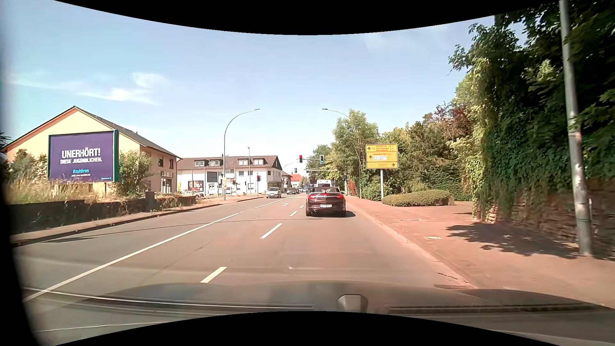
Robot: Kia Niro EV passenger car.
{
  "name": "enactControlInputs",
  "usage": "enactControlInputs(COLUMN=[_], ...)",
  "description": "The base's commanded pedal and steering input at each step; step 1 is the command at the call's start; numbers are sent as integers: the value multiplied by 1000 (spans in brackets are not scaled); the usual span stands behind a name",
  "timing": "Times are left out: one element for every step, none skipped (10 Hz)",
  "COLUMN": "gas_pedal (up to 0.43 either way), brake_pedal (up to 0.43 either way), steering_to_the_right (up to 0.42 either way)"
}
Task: Follow the waypoints while adhering to traffic rules and regulations
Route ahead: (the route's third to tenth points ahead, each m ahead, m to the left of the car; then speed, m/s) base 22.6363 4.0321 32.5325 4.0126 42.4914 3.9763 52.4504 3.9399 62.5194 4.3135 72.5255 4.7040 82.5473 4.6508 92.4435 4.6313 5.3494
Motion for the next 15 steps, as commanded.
enactControlInputs(gas_pedal=[429, 8, 0, 0, 0, 0, 0, 0, 0, 0, 0, 0, 0, 0, 0], brake_pedal=[6, 6, 6, 6, 6, 6, 6, 6, 6, 6, 6, 6, 0, 6, 12], steering_to_the_right=[-1, -1, -1, -2, -5, -6, -6, -6, -5, -5, -5, -4, -3, -3, -3])
